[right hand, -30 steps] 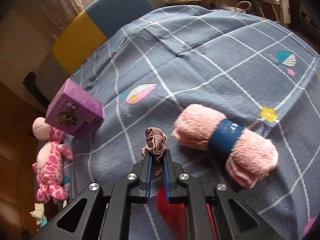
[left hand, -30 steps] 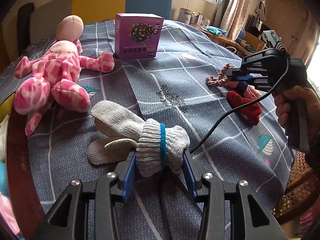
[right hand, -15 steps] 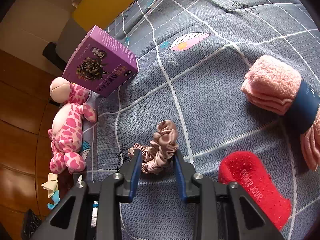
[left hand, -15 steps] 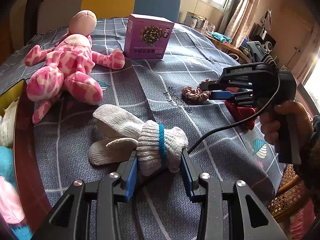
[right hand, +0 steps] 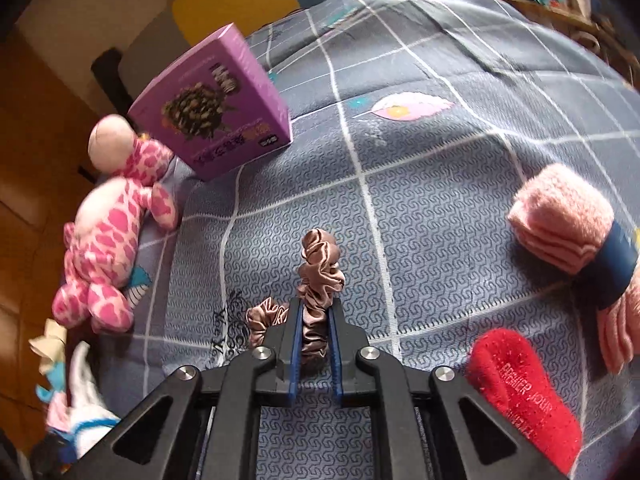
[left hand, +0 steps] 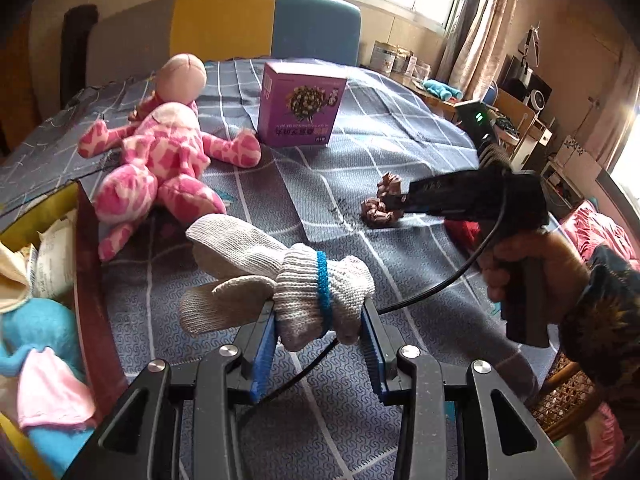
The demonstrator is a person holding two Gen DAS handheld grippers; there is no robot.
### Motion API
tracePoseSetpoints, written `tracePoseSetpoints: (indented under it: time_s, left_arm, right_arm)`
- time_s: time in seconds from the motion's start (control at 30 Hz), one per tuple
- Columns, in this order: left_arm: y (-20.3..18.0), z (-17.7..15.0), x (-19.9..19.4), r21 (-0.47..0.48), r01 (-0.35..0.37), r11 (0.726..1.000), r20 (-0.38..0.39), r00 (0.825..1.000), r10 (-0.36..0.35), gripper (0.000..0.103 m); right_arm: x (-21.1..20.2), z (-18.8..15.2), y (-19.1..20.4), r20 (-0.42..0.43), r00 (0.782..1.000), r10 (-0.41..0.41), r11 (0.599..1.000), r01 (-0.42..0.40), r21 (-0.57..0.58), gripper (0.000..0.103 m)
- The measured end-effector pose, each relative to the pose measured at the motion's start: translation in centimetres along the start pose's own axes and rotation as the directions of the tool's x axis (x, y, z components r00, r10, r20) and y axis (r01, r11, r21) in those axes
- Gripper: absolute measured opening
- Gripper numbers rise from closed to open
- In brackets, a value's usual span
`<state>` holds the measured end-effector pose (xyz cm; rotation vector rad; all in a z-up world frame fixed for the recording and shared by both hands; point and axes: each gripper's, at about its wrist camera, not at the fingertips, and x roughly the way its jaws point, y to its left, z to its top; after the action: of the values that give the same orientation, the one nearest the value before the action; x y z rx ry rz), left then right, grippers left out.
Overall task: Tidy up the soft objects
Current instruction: 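Grasp the brown satin scrunchie with the right tool while the left holds the gloves, then carry the gloves into the gold tray and open the left tool while the right holds the scrunchie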
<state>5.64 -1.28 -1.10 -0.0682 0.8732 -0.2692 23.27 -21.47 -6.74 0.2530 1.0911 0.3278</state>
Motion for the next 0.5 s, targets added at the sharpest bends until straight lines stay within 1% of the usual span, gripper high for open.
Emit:
tracePoseSetpoints:
  time_s: [0.1, 0.17, 0.3, 0.43, 0.5]
  left_arm:
    - [0.0, 0.5, -1.7, -0.005, -0.004, 1.000, 0.030, 1.000, 0.004, 0.040]
    - [0.2, 0.9, -3.2, -0.009, -0.005, 1.000, 0.065, 0.998, 0.006, 0.040]
    - [1.0, 1.6, -5.9, -0.025, -0.012, 1.000, 0.116, 0.993, 0.015, 0.040]
    - [2.9, 1.7, -8.8, -0.073, -0.032, 0.997, 0.160, 0.986, 0.043, 0.040]
    - [4.5, 1.7, -10.4, -0.107, -0.058, 0.993, 0.185, 0.980, 0.077, 0.040]
  right_arm:
    - [0.3, -0.1, 0.2, -0.015, 1.000, -0.005, 0.999, 0.004, -0.037, 0.010]
    - [0.5, -0.1, -0.1, -0.019, 1.000, 0.006, 1.000, -0.007, -0.022, 0.010]
    - [0.6, -0.3, 0.2, -0.009, 1.000, -0.015, 0.997, 0.015, -0.073, 0.010]
    - [0.6, -0.4, 0.7, 0.001, 0.999, -0.042, 0.992, 0.042, -0.121, 0.010]
    - [0.5, -0.4, 0.7, 0.001, 0.999, -0.048, 0.990, 0.047, -0.130, 0.010]
